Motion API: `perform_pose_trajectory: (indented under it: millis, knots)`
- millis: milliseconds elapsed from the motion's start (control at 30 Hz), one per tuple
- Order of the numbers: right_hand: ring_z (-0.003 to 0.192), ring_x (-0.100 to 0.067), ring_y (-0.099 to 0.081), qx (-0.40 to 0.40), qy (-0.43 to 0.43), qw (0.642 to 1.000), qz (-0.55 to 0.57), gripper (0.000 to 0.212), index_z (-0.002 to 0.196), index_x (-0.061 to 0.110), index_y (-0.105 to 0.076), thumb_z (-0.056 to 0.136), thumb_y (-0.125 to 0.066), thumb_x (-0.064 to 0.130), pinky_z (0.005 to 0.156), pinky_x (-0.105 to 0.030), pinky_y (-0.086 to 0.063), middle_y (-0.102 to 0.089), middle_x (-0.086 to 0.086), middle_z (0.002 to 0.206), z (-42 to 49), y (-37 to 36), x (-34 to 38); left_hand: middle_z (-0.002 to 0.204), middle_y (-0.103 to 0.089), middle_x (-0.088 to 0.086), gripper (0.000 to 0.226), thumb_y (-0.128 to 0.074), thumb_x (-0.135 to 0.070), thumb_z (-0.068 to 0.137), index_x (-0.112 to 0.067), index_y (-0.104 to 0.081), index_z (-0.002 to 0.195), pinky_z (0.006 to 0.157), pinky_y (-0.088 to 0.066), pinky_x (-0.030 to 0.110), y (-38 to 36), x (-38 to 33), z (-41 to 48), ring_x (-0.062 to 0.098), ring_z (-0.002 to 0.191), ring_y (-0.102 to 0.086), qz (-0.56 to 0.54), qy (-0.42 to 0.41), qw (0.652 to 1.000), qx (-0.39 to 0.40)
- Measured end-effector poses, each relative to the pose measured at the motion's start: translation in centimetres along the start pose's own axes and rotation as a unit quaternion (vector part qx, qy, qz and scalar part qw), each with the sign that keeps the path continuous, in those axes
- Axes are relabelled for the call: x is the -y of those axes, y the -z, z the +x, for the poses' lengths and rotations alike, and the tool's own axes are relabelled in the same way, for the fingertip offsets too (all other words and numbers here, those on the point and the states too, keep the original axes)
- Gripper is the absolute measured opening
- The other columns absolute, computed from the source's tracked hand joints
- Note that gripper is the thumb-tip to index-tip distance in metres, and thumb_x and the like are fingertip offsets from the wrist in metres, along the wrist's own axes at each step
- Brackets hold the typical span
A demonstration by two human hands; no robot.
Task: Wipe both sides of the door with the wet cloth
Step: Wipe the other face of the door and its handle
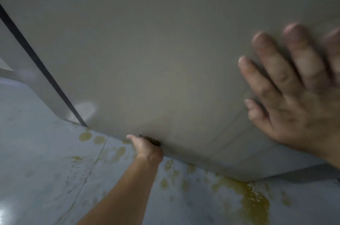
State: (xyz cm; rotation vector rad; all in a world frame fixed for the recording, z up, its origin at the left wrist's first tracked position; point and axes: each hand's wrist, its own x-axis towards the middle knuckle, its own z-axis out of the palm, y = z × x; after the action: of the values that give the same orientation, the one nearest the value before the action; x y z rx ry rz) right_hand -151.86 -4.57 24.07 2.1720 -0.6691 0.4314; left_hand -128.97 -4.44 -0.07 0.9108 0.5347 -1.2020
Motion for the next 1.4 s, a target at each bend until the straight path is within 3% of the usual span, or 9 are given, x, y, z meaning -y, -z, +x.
perform_pose_trajectory:
  millis: [100, 233, 333, 400, 533, 633, 867, 1133, 1400]
  knots:
    - [0.156, -0.036, -0.008, 0.035, 0.012, 0.996, -0.079, 0.074, 0.158, 0.006, -0.030, 0.096, -0.052, 0.039, 0.125, -0.057, -0.001, -0.020, -0.016, 0.167, -0.4, 0.5, -0.7, 0.133, -0.067, 0.003, 0.073, -0.012, -0.067, 0.103, -0.022, -0.069, 0.113, 0.117, -0.038, 0.048, -0.6, 3.7, -3.0, 0.030, 0.131, -0.057, 0.035, 0.016, 0.999, 0.021]
    - [0.157, -0.029, -0.010, 0.057, 0.015, 0.997, -0.045, 0.075, 0.159, 0.009, -0.030, 0.093, -0.052, 0.038, 0.127, -0.050, -0.002, -0.019, -0.011, 0.169, -0.2, 1.6, -0.6, 0.112, -0.074, 0.005, 0.058, -0.022, -0.054, 0.108, -0.018, -0.066, 0.120, 0.090, -0.049, 0.038, -4.9, 4.9, -10.5, 0.022, 0.103, -0.069, 0.036, -0.015, 0.996, 0.080]
    - [0.156, -0.027, -0.018, 0.068, 0.030, 0.997, 0.000, 0.075, 0.157, 0.009, -0.034, 0.087, -0.053, 0.027, 0.127, -0.047, -0.011, -0.023, -0.008, 0.168, 0.1, 3.4, -0.9, 0.168, -0.015, 0.020, 0.055, -0.031, -0.027, 0.113, 0.000, -0.020, 0.158, 0.121, -0.018, 0.034, -8.4, 4.4, -15.8, 0.031, 0.156, -0.016, 0.241, -0.176, 0.953, 0.046]
    - [0.155, -0.028, -0.022, 0.068, 0.025, 0.997, 0.003, 0.074, 0.155, 0.008, -0.037, 0.084, -0.051, 0.021, 0.126, -0.049, -0.016, -0.026, -0.010, 0.167, -0.6, 4.9, -2.1, 0.166, 0.008, 0.027, 0.071, -0.031, -0.035, 0.109, 0.006, -0.004, 0.159, 0.121, 0.001, 0.024, -9.7, 4.9, -19.2, 0.035, 0.157, 0.010, 0.361, -0.440, 0.811, 0.139]
    - [0.152, -0.032, -0.029, 0.039, -0.045, 0.997, -0.039, 0.061, 0.150, 0.006, -0.046, 0.090, -0.044, 0.018, 0.121, -0.053, -0.026, -0.034, -0.013, 0.163, -3.1, 8.5, -6.3, 0.169, 0.013, 0.020, 0.073, -0.015, -0.051, 0.108, -0.005, 0.001, 0.162, 0.127, 0.007, 0.042, -11.2, 6.2, -23.7, 0.040, 0.156, 0.012, 0.459, -0.751, 0.363, 0.307]
    - [0.151, -0.033, -0.031, 0.022, -0.096, 0.994, -0.050, 0.064, 0.146, 0.006, -0.051, 0.084, -0.052, 0.020, 0.120, -0.053, -0.028, -0.038, -0.015, 0.161, -4.7, 11.1, -8.6, 0.171, 0.008, 0.014, 0.067, -0.013, -0.046, 0.109, -0.007, -0.005, 0.163, 0.127, 0.007, 0.042, -14.7, 4.0, -28.0, 0.039, 0.157, 0.008, 0.458, -0.781, 0.250, 0.342]
    - [0.154, -0.030, -0.023, -0.072, -0.157, 0.984, 0.038, 0.071, 0.156, 0.010, -0.032, 0.092, -0.053, 0.032, 0.124, -0.047, -0.023, -0.027, -0.010, 0.166, -2.9, 12.6, -8.7, 0.172, 0.012, -0.002, 0.070, -0.005, -0.056, 0.107, -0.013, -0.006, 0.162, 0.127, 0.009, 0.036, -19.8, 0.6, -38.1, 0.022, 0.157, 0.019, 0.467, -0.691, 0.265, 0.484]
    - [0.154, -0.033, -0.024, -0.160, -0.236, 0.957, 0.047, 0.076, 0.154, 0.004, -0.030, 0.090, -0.064, 0.025, 0.126, -0.046, -0.020, -0.027, -0.016, 0.163, 3.5, 11.4, -7.8, 0.171, -0.016, 0.000, 0.065, -0.021, -0.051, 0.108, -0.014, -0.028, 0.161, 0.127, -0.015, 0.034, -21.1, -6.5, -40.0, 0.012, 0.159, -0.006, 0.497, -0.716, 0.141, 0.470]
    - [0.157, -0.036, -0.001, -0.152, -0.323, 0.934, -0.027, 0.077, 0.158, 0.001, -0.018, 0.097, -0.052, 0.034, 0.128, -0.049, -0.005, -0.002, -0.017, 0.168, 10.5, 10.6, -7.4, 0.164, -0.034, 0.009, 0.059, -0.030, -0.043, 0.107, -0.005, -0.051, 0.148, 0.125, -0.023, 0.040, -22.9, -12.0, -38.4, 0.023, 0.157, -0.022, 0.446, -0.811, 0.105, 0.364]
